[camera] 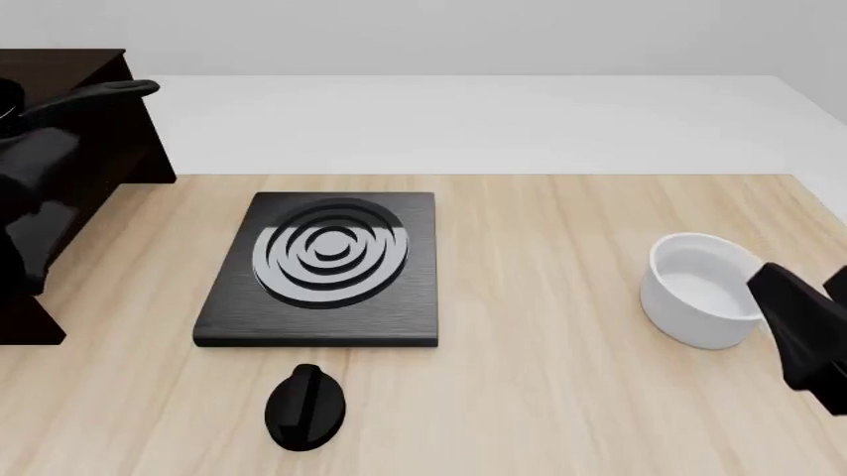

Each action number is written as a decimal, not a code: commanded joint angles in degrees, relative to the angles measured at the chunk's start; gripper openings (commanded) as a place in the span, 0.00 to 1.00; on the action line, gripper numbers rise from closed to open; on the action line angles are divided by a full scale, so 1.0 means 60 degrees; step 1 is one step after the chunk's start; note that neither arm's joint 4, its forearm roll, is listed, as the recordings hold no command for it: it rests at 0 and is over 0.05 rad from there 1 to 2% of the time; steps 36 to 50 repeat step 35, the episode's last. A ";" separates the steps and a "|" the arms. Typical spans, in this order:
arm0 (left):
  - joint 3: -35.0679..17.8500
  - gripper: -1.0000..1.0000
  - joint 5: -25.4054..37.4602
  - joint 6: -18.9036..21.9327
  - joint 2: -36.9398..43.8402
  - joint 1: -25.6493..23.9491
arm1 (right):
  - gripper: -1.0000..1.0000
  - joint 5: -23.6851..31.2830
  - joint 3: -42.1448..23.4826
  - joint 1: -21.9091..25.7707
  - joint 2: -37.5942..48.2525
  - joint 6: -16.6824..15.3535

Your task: Put the frying pan on the cabinet shelf.

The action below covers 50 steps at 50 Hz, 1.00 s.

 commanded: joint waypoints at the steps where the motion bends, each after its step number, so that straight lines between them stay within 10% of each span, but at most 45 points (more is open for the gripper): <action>1: -0.0553 1.00 0.2045 0.2809 -0.1089 -0.0227 | 1.00 0.0205 0.0094 -0.0112 -0.0320 0.0002; 32: -0.0670 1.00 0.4824 0.6089 -0.3297 -0.0263 | 1.00 0.0499 -0.0159 -0.0127 -0.0536 -0.0334; 50: -0.0322 1.00 0.5001 0.5878 -0.3770 -0.0364 | 1.00 0.0624 -0.0278 -0.0271 -0.0644 -0.0342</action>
